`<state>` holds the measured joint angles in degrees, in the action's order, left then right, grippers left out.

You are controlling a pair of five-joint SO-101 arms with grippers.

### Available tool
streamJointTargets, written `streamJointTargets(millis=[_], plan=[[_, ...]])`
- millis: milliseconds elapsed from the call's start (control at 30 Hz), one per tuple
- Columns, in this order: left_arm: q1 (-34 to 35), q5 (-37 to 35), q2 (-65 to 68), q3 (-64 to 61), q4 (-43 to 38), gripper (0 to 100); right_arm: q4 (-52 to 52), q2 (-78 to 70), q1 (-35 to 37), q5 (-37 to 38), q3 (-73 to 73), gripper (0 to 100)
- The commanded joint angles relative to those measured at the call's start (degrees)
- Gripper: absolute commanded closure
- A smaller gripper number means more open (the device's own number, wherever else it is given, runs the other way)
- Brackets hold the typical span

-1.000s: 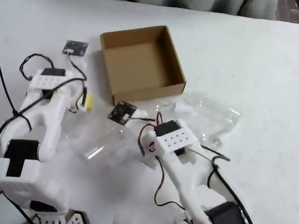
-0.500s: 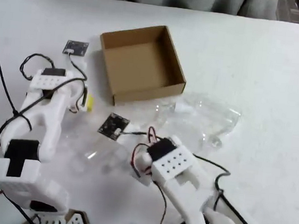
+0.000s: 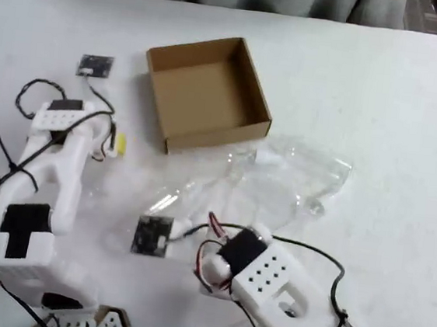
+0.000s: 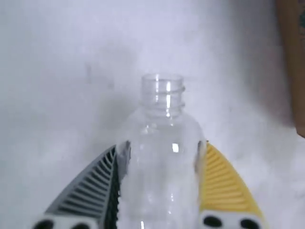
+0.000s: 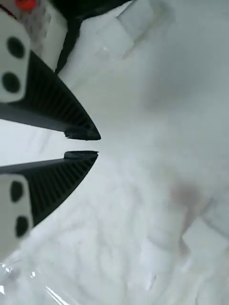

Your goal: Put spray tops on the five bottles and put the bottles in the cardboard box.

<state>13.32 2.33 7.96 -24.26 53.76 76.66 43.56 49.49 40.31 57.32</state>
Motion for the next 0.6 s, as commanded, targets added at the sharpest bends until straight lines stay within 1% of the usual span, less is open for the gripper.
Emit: streamJointTargets(millis=[0,100,167,200,300,367,467,533,567], plan=[[4.70,-5.98,-3.38,1.49,-1.49,93,2.95,3.65,0.66,5.45,-0.26,98.1],[6.20,-6.42,-3.30,2.37,-1.49,93,6.90,8.04,0.57,9.14,-0.26,98.1],[6.29,-6.42,-3.38,2.29,-1.49,93,9.36,11.91,-0.22,13.36,-0.26,98.1],[6.29,-6.51,-3.38,2.29,-1.49,93,11.21,14.02,-0.92,17.05,-0.44,97.8],[6.37,-6.42,-3.38,2.29,-1.41,93,18.68,20.18,-2.51,31.56,-0.79,97.6],[6.37,-6.33,-3.38,2.20,-1.23,93,18.77,22.81,-4.09,36.66,-0.97,96.8],[6.37,-6.33,-3.38,2.20,-1.14,93,18.59,22.37,-1.80,42.81,-0.09,87.3],[6.64,-6.24,-3.38,2.20,-1.32,93,18.51,20.26,1.27,44.92,0.53,81.3],[6.90,-6.24,-3.38,2.20,-1.41,93,18.42,19.03,3.12,45.54,0.62,80.4]])
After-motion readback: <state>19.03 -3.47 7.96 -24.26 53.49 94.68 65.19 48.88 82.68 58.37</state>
